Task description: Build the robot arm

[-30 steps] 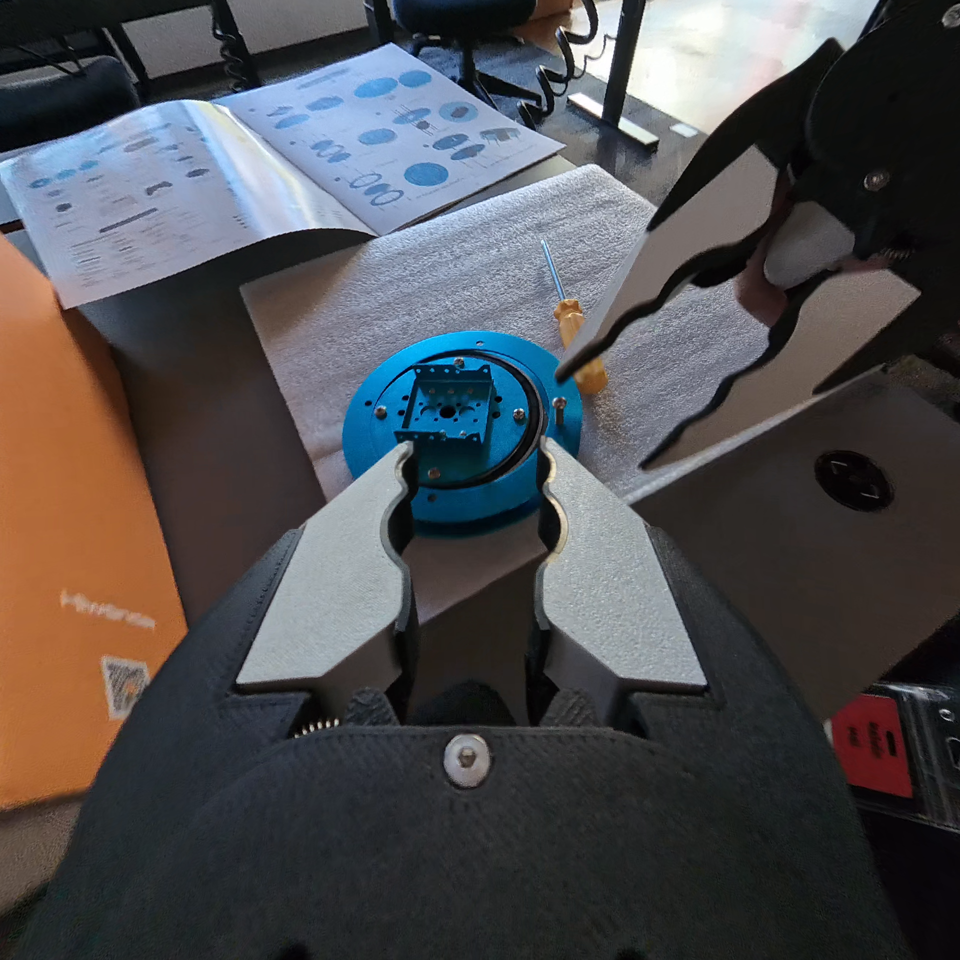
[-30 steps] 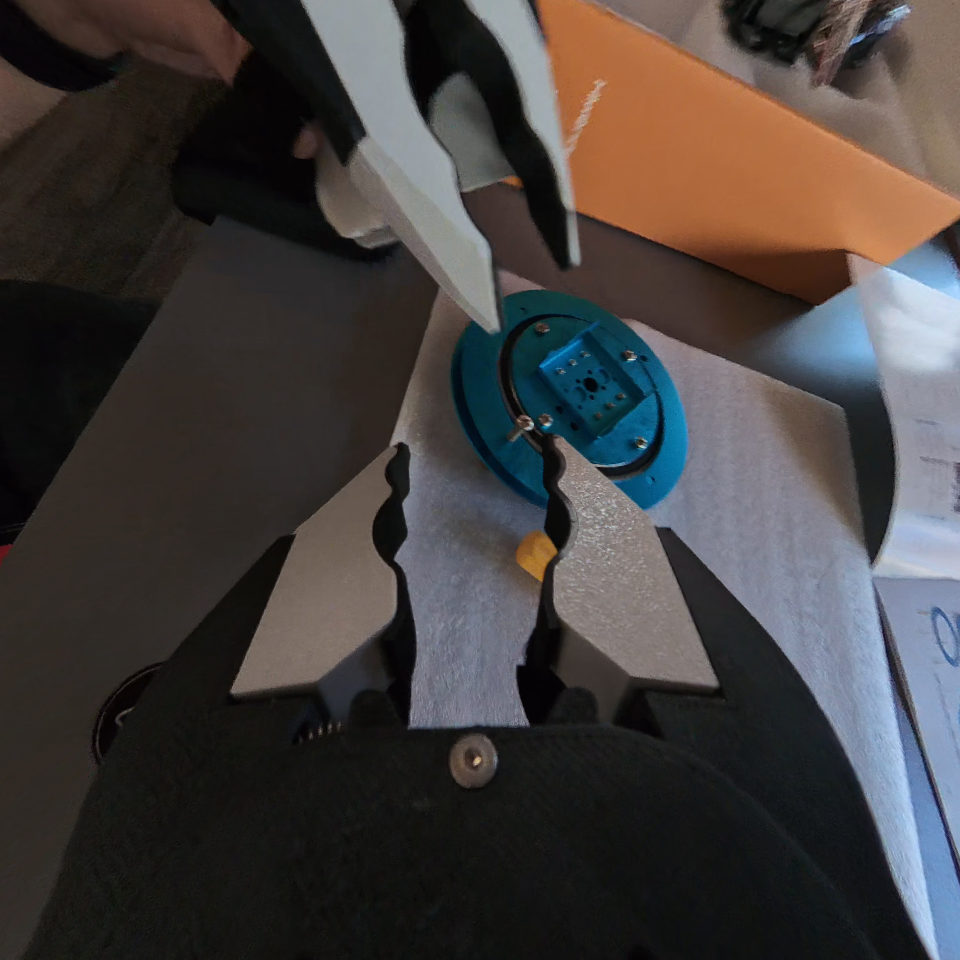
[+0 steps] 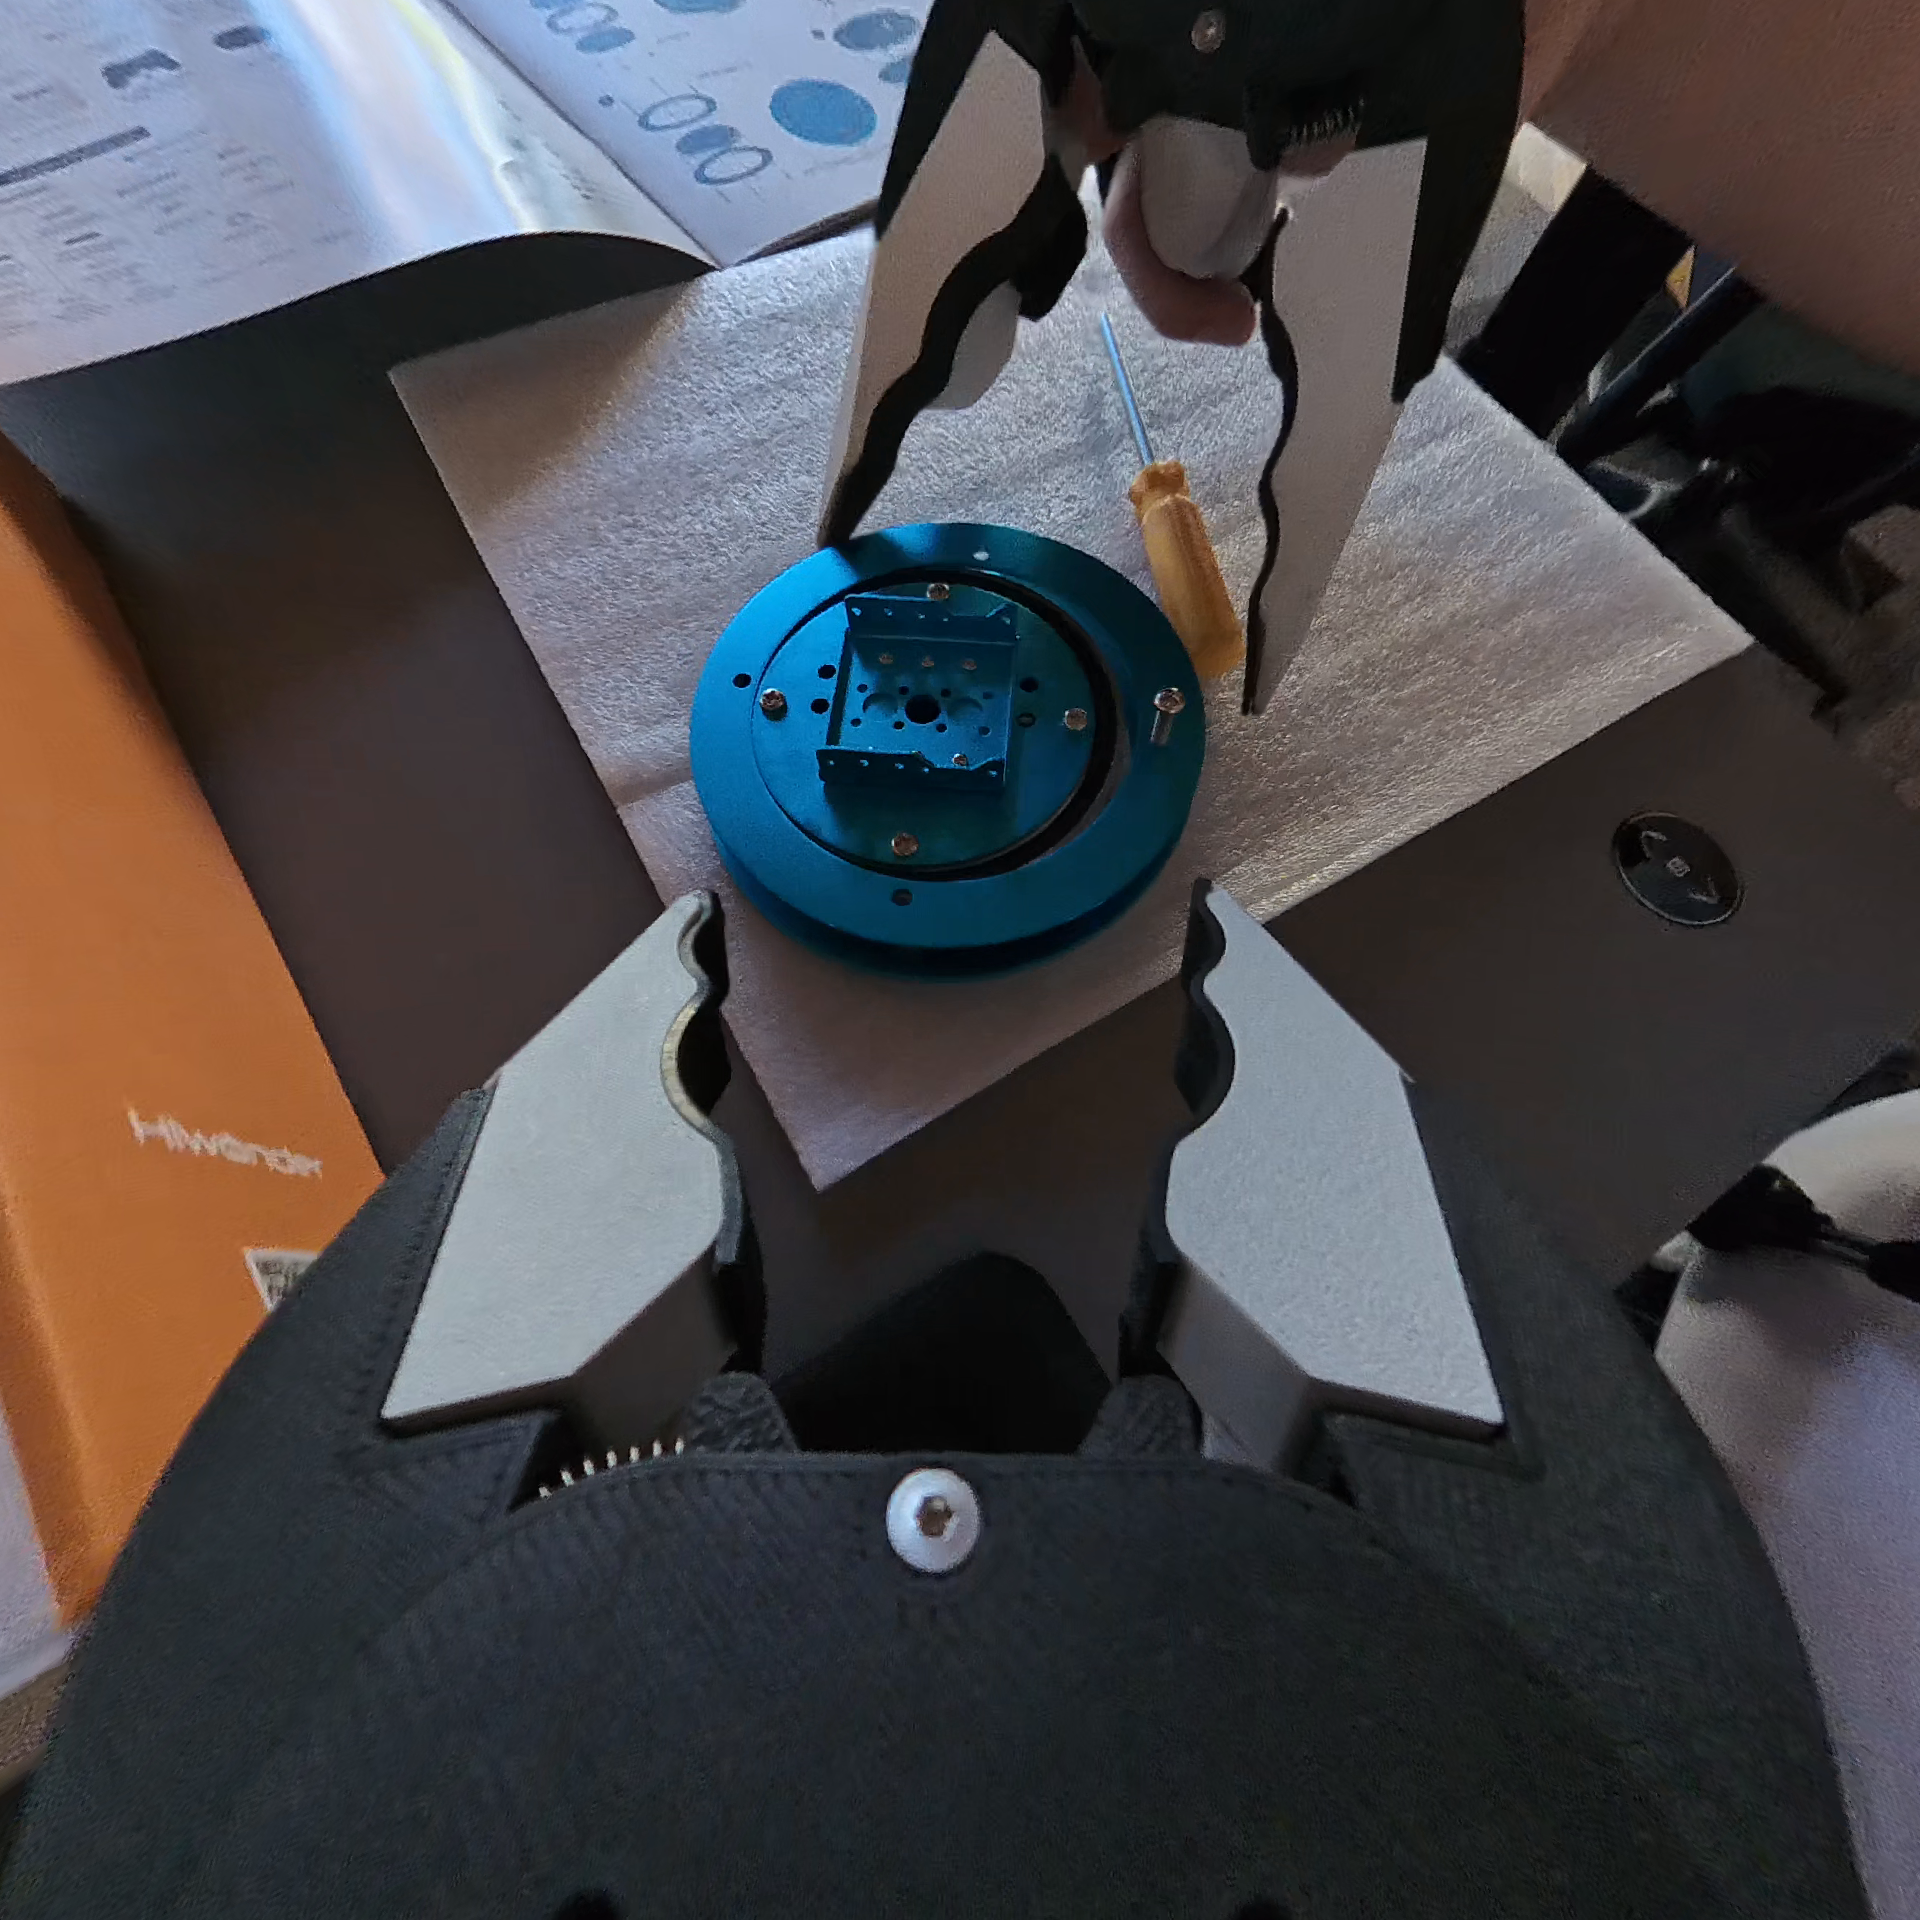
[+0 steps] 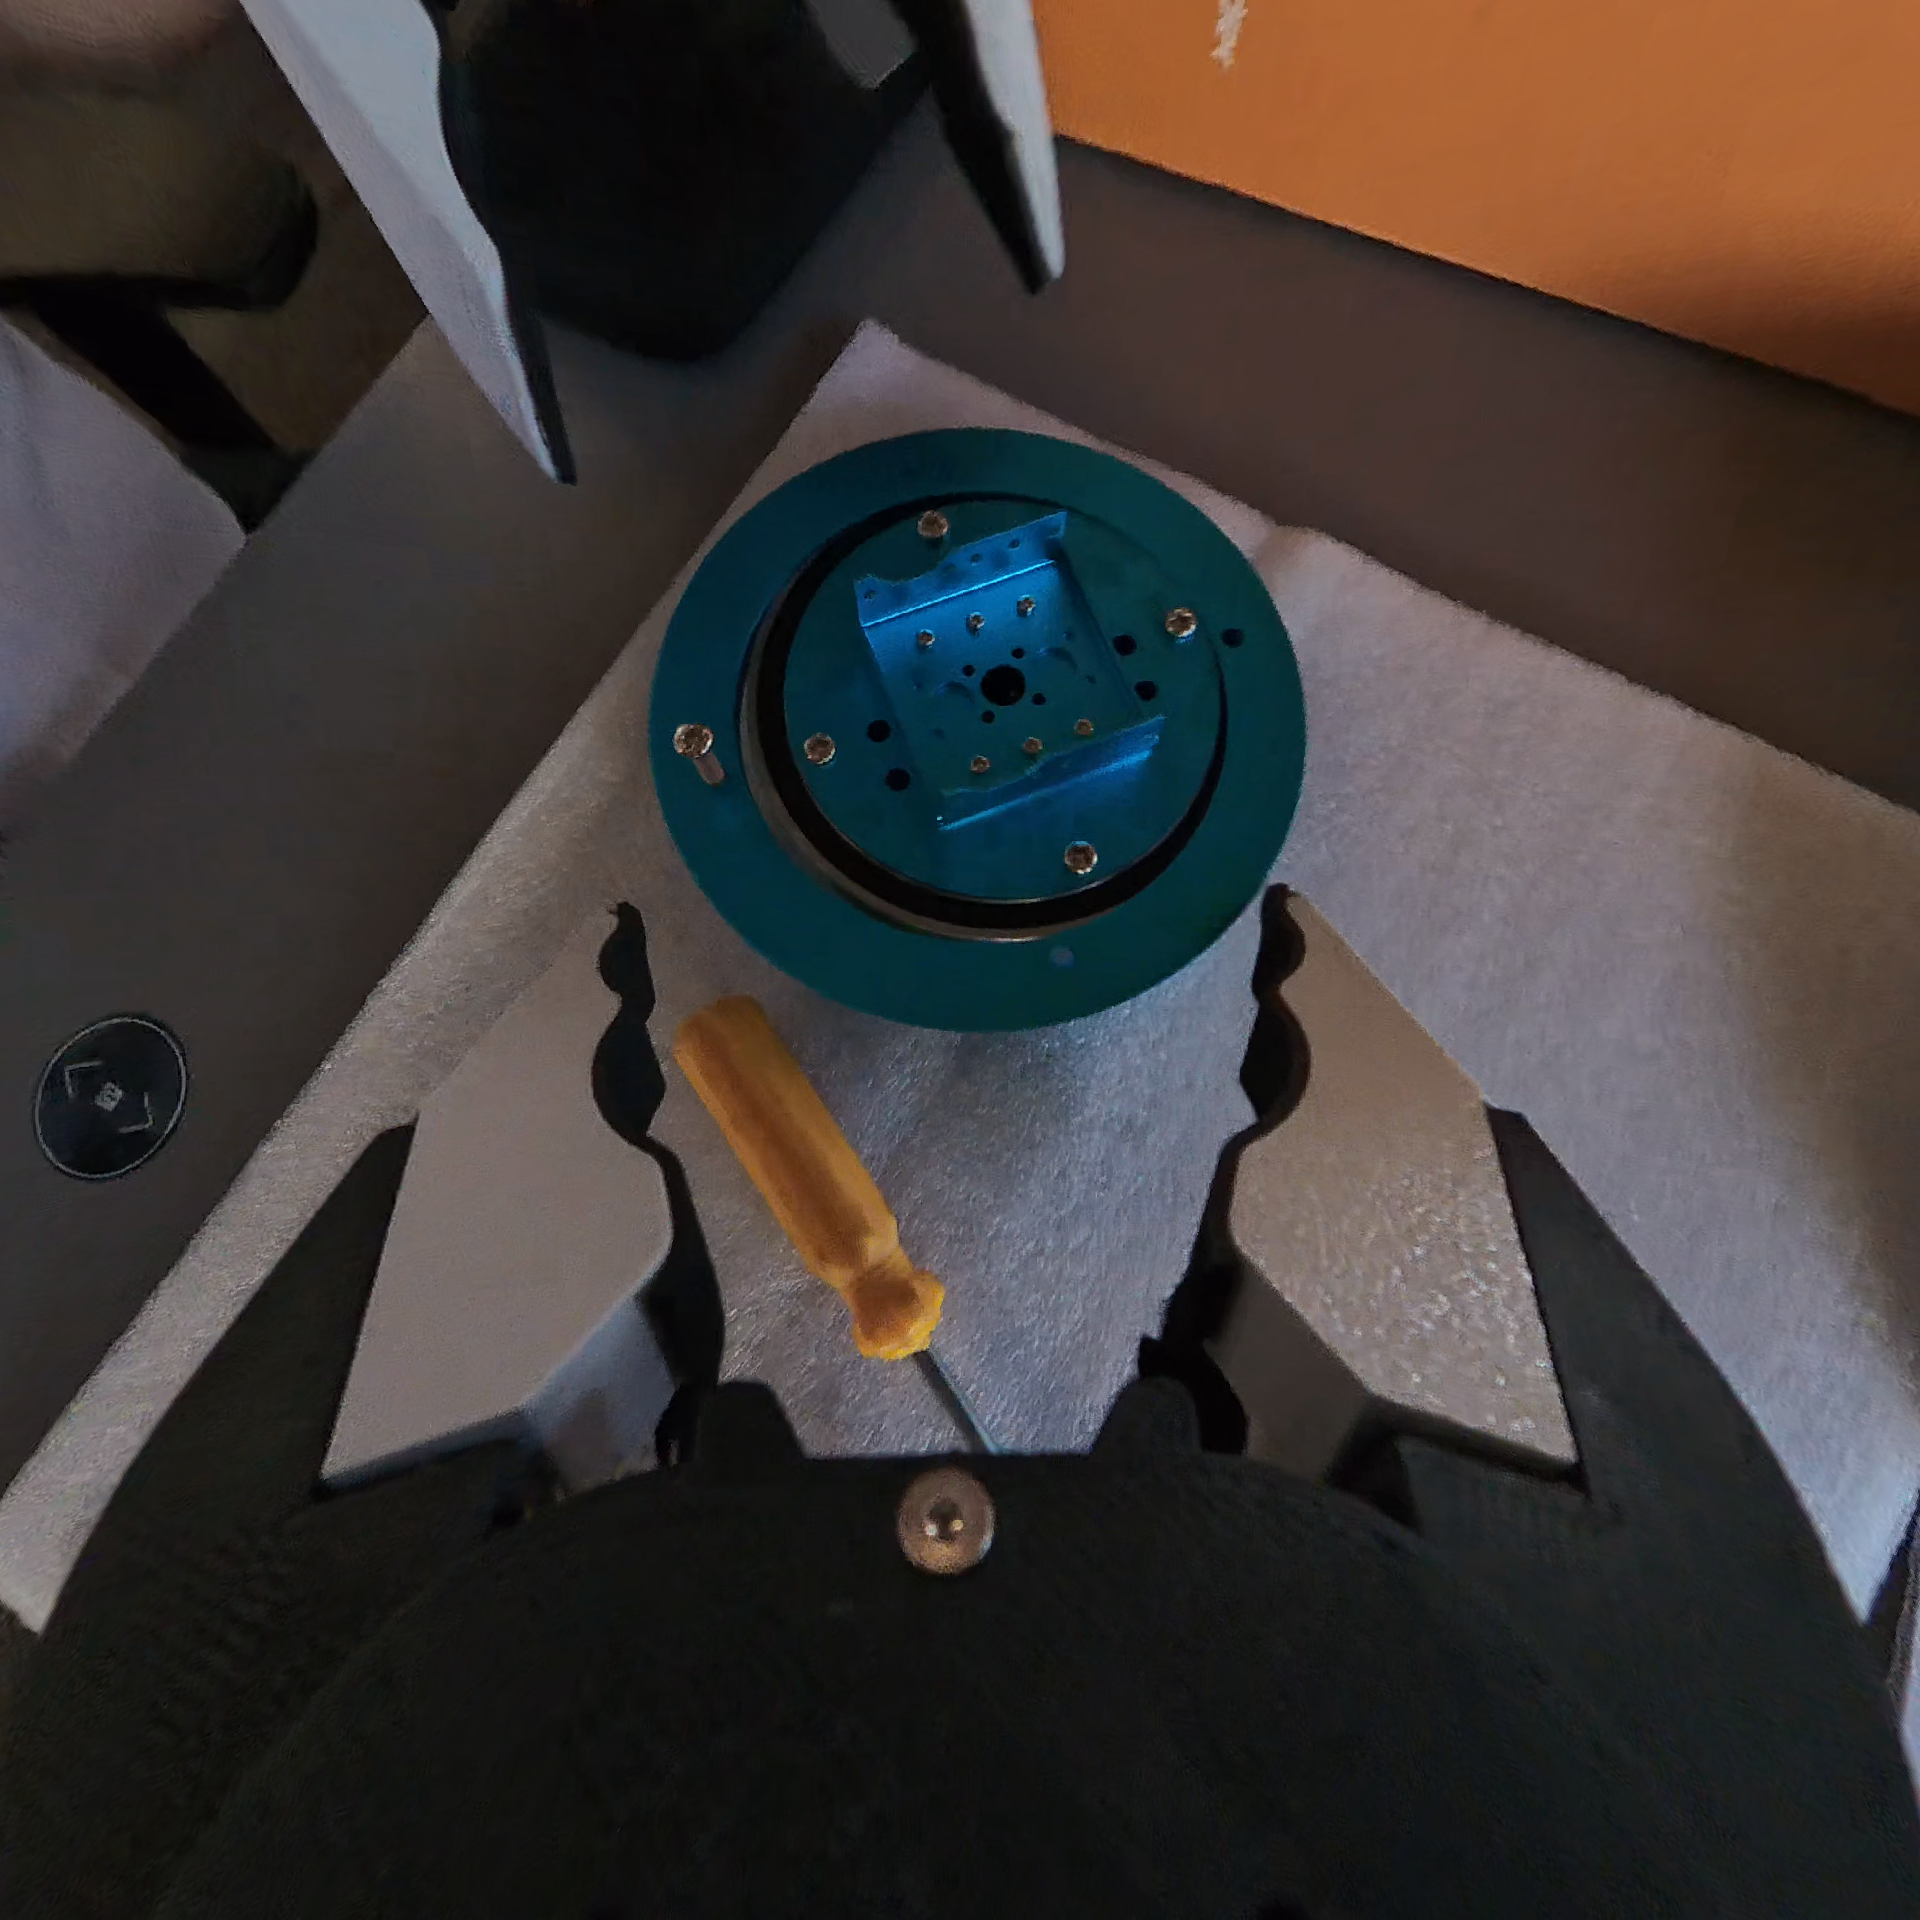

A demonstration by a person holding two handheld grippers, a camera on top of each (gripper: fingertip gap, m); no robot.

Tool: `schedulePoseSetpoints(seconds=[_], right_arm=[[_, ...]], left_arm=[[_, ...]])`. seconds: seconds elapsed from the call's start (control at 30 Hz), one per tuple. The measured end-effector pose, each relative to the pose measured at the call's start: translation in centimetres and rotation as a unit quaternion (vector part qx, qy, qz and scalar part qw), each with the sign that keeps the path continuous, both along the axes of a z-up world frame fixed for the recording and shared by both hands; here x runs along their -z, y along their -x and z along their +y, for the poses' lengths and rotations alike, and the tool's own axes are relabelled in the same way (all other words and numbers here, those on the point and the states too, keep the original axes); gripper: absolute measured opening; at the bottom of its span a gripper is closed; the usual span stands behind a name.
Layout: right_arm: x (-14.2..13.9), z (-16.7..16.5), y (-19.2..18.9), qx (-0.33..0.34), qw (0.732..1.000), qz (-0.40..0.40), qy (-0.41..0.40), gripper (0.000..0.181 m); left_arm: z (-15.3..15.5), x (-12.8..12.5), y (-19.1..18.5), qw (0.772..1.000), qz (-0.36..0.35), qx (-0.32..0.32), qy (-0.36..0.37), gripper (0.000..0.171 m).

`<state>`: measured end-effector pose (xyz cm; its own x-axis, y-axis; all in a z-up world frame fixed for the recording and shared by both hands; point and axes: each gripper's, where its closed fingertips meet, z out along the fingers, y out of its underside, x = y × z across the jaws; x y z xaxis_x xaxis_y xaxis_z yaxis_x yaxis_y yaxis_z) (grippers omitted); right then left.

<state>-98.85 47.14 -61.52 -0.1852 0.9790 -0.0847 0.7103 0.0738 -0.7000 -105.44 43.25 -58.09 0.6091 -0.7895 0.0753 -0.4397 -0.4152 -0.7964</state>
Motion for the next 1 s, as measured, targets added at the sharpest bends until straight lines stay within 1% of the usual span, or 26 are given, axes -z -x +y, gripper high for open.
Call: schedulePoseSetpoints(seconds=[0.07,0.17,0.23,0.3,0.37,0.5,0.57,0.63,0.7,0.8,0.87,1.0], right_arm=[[0.4,0.0,0.3,-0.007,1.000,-0.005,0.009,0.114],[0.5,0.4,0.4,-0.009,1.000,0.005,0.021,0.104],[0.4,0.5,0.5,-0.013,0.999,0.019,0.025,0.103],[0.4,0.5,0.5,-0.019,0.999,0.028,0.020,0.103],[0.4,0.5,0.6,-0.024,0.999,0.037,0.009,0.102],[0.0,0.4,0.8,-0.034,0.998,0.056,-0.012,0.102],[-0.1,0.4,0.8,-0.037,0.997,0.058,-0.017,0.102],[0.0,0.4,0.7,-0.039,0.998,0.055,-0.012,0.102],[-0.3,0.1,0.6,-0.045,0.997,0.060,0.017,0.106],[-1.4,0.1,1.0,-0.048,0.991,0.074,0.102,0.112],[-1.6,0.6,1.3,-0.056,0.987,0.067,0.134,0.114],[-2.0,0.6,2.3,-0.106,0.976,0.044,0.185,0.118]], left_arm=[[0.5,0.3,-0.5,1.000,0.012,0.011,0.007,0.090],[1.6,0.9,-0.7,0.999,0.031,0.013,0.017,0.094],[2.0,1.2,-0.8,0.999,0.035,0.015,0.027,0.096],[2.1,1.5,-1.1,0.998,0.032,0.026,0.041,0.104],[2.1,1.9,-1.4,0.997,0.031,0.038,0.052,0.107],[2.0,2.3,-1.9,0.996,0.016,0.050,0.071,0.101],[2.2,2.2,-1.8,0.996,0.008,0.050,0.069,0.099],[2.4,1.8,-1.9,0.997,0.001,0.052,0.052,0.096],[2.7,1.6,-1.8,0.998,0.002,0.051,0.034,0.092],[2.6,1.6,-1.9,0.998,0.006,0.053,0.026,0.094],[2.5,1.7,-2.0,0.998,0.015,0.058,0.016,0.097],[2.5,1.8,-2.0,0.998,0.026,0.060,0.004,0.098]])
